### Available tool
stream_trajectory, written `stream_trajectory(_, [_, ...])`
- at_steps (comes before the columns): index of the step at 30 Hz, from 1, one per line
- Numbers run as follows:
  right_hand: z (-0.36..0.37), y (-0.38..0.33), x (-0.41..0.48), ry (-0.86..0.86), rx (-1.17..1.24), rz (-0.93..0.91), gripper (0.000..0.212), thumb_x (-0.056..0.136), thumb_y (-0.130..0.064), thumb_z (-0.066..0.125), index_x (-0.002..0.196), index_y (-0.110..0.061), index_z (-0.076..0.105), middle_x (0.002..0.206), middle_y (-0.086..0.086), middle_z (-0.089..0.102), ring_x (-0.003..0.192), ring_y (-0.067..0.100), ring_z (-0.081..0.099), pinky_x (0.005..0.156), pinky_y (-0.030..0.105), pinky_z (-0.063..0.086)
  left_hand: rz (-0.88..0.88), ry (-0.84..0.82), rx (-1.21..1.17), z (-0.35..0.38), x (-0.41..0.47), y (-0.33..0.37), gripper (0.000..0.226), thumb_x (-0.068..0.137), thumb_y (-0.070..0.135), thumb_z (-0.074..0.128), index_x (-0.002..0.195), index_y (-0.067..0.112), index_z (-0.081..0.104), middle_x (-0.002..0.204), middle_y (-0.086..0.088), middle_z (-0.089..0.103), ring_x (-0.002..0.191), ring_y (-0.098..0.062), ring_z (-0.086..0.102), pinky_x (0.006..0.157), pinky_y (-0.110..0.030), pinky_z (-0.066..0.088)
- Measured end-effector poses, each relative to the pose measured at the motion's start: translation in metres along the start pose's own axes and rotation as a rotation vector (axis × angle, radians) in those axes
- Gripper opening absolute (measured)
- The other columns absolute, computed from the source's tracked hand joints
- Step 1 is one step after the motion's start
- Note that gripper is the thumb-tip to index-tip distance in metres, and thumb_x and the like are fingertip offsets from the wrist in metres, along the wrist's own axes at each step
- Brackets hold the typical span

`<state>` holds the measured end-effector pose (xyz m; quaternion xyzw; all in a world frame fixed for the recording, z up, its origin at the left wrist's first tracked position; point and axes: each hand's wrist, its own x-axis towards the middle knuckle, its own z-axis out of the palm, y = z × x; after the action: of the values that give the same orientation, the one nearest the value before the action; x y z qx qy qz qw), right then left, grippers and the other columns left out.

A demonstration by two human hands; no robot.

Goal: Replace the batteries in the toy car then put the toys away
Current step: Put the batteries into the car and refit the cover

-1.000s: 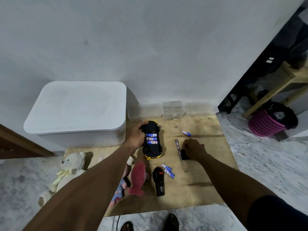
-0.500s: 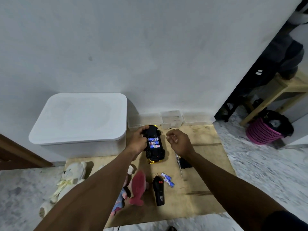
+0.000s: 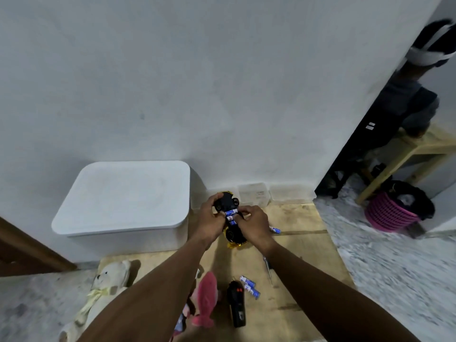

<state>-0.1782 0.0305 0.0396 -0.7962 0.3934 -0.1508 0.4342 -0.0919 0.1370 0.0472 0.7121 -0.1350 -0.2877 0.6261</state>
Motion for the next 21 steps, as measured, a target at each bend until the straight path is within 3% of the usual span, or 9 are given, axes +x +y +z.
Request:
stream_trajectory(4, [0.007,-0.004,0.0,-0.008,0.155,0.149,0.018,0.091,-0.016,0.068,0.109,-0.018,0.069,0.102,-0.006,0.058,0.095,0.012,0.06,0.077,0.018,0.046,0.017,-0.006,-0.039,0.0,-0.005,0.002,0.066,0.087,-0.013,0.05,0.131,0.036,0.05,0.124,0.004,0.055,0.108,-0.02,0.062,0.09,-0.05,0.057])
stream_trajectory(6, [0.009,-0.005,-0.001,-0.005,0.193,0.169,0.013,0.091,-0.014,0.067,0.102,-0.022,0.066,0.1,-0.006,0.06,0.093,0.012,0.06,0.068,0.013,0.045,0.004,-0.029,-0.04,-0.003,-0.006,0.002,0.066,0.087,-0.013,0.05,0.134,0.033,0.049,0.124,0.003,0.055,0.11,-0.023,0.061,0.089,-0.051,0.058])
stream_trajectory(12, [0.016,-0.008,-0.003,0.01,0.295,0.219,0.017,0.091,-0.009,0.069,0.101,-0.021,0.063,0.102,-0.001,0.065,0.092,0.013,0.063,0.061,0.01,0.045,-0.011,-0.07,-0.035,-0.01,-0.003,0.002,0.063,0.087,-0.015,0.05,0.131,0.03,0.055,0.129,-0.002,0.057,0.102,-0.027,0.065,0.078,-0.056,0.06])
stream_trajectory(18, [0.007,-0.007,-0.005,0.035,0.308,0.172,0.021,0.087,-0.008,0.073,0.105,-0.016,0.065,0.105,0.0,0.066,0.098,0.016,0.065,0.069,0.014,0.048,-0.014,-0.065,-0.056,-0.008,-0.003,0.001,0.06,0.09,-0.012,0.053,0.134,0.03,0.054,0.128,0.003,0.054,0.092,-0.011,0.063,0.069,-0.043,0.063])
stream_trajectory(21, [0.001,-0.008,-0.005,0.071,0.31,0.101,0.023,0.083,-0.008,0.076,0.094,-0.024,0.064,0.097,-0.006,0.066,0.091,0.01,0.064,0.072,0.018,0.051,-0.025,-0.066,-0.1,-0.006,-0.003,0.004,0.058,0.09,-0.011,0.053,0.131,0.031,0.055,0.122,0.007,0.056,0.089,-0.008,0.065,0.065,-0.035,0.062])
